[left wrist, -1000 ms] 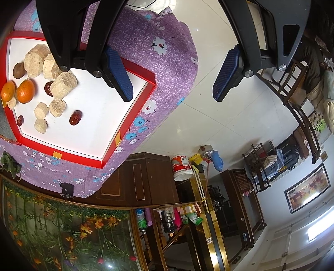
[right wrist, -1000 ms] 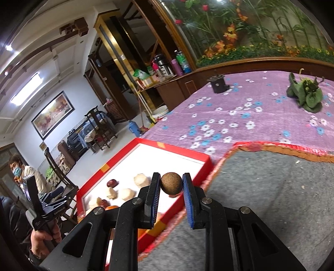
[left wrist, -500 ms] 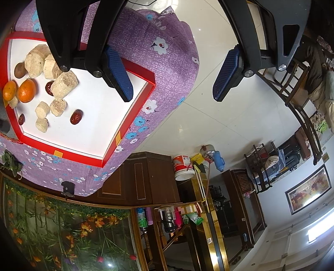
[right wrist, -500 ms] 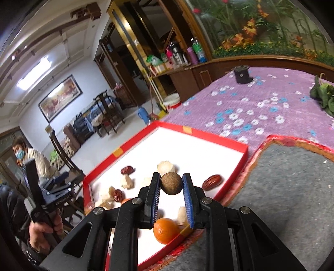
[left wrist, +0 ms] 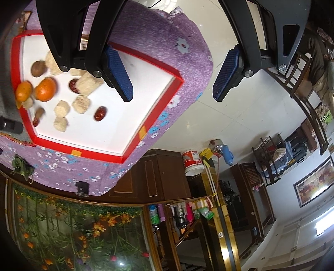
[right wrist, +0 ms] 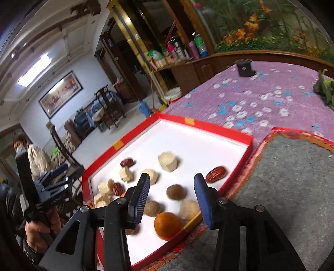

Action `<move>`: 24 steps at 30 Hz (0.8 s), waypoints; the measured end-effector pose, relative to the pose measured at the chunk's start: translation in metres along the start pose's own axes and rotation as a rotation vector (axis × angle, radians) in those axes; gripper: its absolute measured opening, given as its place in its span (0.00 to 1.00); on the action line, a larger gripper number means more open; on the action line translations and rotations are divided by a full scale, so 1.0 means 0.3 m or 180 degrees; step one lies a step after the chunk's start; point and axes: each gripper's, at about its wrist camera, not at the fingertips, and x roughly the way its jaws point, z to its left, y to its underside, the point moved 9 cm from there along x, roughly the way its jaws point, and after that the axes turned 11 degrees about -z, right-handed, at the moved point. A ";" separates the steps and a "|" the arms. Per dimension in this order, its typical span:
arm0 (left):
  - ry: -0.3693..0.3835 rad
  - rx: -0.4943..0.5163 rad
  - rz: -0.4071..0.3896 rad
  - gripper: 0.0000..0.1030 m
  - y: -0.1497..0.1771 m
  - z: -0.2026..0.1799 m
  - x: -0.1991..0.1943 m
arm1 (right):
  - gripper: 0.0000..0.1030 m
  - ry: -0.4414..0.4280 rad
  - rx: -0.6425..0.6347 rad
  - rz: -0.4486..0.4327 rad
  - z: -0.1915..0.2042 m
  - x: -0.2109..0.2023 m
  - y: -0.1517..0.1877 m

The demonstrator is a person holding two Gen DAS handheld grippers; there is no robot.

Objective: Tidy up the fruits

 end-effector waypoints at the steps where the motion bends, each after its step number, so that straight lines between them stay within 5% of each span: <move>1: 0.0024 0.0013 -0.0015 0.77 -0.008 -0.014 -0.009 | 0.45 0.0002 0.0047 -0.0027 -0.011 -0.014 -0.009; 9: 0.0323 0.0035 -0.0171 0.77 -0.076 -0.143 -0.108 | 0.45 0.0174 0.0049 -0.0273 -0.042 -0.190 -0.061; 13: 0.0470 -0.0080 -0.0305 0.78 -0.120 -0.188 -0.190 | 0.56 0.0333 -0.0154 -0.0477 -0.010 -0.330 -0.077; 18: 0.0480 -0.0213 -0.0482 0.84 -0.177 -0.208 -0.309 | 0.70 0.0360 -0.0481 -0.0748 0.125 -0.479 -0.078; 24: 0.0177 -0.0082 -0.0666 0.87 -0.212 -0.156 -0.457 | 0.77 0.0310 -0.0600 -0.0894 0.276 -0.585 -0.028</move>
